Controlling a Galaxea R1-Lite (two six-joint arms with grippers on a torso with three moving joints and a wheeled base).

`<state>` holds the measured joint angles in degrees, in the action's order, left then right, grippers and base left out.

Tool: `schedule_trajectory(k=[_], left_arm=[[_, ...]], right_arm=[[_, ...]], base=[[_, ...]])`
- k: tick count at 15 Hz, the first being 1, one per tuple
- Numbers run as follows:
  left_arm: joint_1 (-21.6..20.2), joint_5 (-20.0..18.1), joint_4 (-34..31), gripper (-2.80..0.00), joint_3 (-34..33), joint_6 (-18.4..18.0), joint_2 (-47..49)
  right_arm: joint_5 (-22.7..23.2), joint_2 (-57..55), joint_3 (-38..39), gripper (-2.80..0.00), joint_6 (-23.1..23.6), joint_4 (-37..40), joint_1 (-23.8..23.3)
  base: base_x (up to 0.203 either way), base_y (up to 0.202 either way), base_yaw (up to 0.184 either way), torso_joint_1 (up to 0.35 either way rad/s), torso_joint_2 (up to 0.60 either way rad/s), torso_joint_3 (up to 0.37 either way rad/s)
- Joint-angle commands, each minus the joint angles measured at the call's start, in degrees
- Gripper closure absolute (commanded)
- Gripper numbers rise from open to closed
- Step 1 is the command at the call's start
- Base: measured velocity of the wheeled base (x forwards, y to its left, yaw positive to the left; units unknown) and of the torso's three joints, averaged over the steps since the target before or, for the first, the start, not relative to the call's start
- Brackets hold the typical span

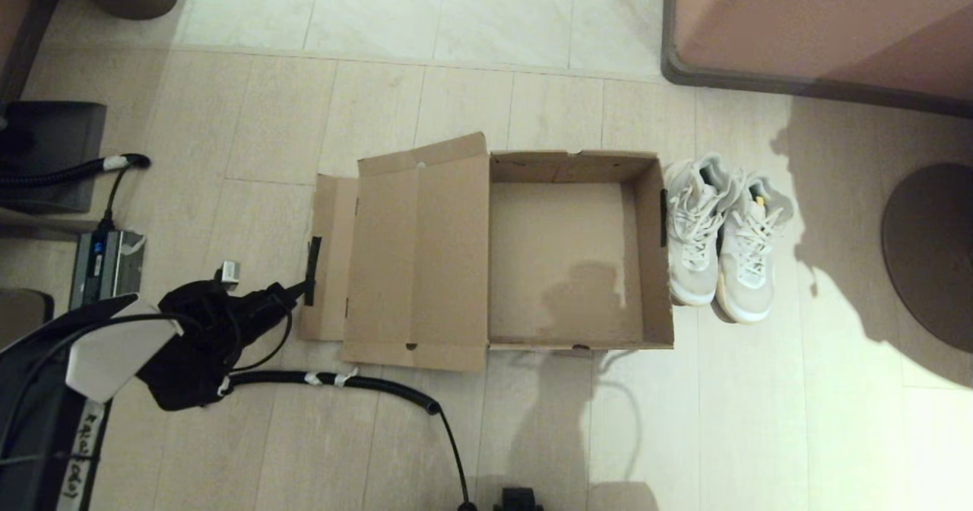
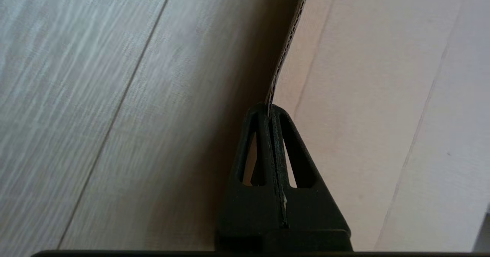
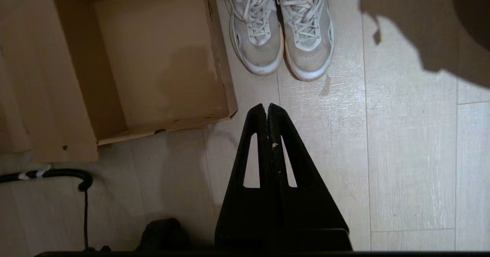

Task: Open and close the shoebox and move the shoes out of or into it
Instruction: Close the shoe box

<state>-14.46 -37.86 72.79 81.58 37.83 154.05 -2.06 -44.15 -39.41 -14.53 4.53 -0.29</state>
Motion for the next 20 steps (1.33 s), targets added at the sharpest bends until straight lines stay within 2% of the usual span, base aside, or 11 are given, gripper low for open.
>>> schedule_trajectory(k=[1,4,8,9,11,13,15,17,20], left_arm=[[-0.48,-0.19,0.42,0.00,-0.90,0.05,-2.29],[-0.48,-0.19,0.42,0.00,-2.32,0.05,-3.91],[-0.37,-0.19,0.33,0.00,-4.35,-0.04,-5.54],[-0.29,-0.19,0.33,0.00,-4.70,-0.04,-5.95],[-0.04,-0.19,0.33,0.00,-5.35,-0.04,-6.73],[-0.04,-0.19,0.33,0.00,-5.99,-0.04,-7.38],[-0.11,-0.32,0.33,0.00,-7.21,-0.09,-7.97],[-0.30,-1.69,0.33,0.00,-8.01,-0.13,-8.42],[-0.38,-1.80,0.26,0.00,-8.10,-0.13,-9.15]], right_arm=[[-0.12,-20.97,-3.07,0.00,-0.21,-4.41,0.07],[-0.24,-44.24,-4.25,0.00,-0.32,-22.30,0.10],[0.99,-71.34,-3.22,0.00,-0.27,-50.78,0.22],[2.23,-76.16,-3.10,0.00,-0.38,-56.57,0.27],[10.15,-83.02,-2.89,0.00,-0.71,-67.81,0.36],[14.48,-88.49,-3.88,0.00,-1.09,-77.90,0.37],[15.55,-91.11,-6.16,0.00,-2.70,-80.99,0.65],[15.04,-93.01,-8.69,0.00,-2.96,-81.18,0.80],[14.17,-95.63,-12.19,0.00,-3.02,-81.17,1.65]], base=[[0.000,0.000,0.000,0.000,0.00,0.000],[0.000,0.000,0.000,0.000,0.00,0.000],[0.000,0.000,0.000,0.000,0.00,0.000],[0.000,0.000,0.000,0.000,0.00,0.000],[0.000,0.000,0.000,0.000,0.00,0.000],[0.000,0.000,0.000,0.000,0.00,0.000],[0.000,0.000,0.000,0.000,0.00,0.000],[0.000,0.000,0.000,0.000,0.00,0.000],[0.000,0.000,0.000,0.000,0.00,0.000]])
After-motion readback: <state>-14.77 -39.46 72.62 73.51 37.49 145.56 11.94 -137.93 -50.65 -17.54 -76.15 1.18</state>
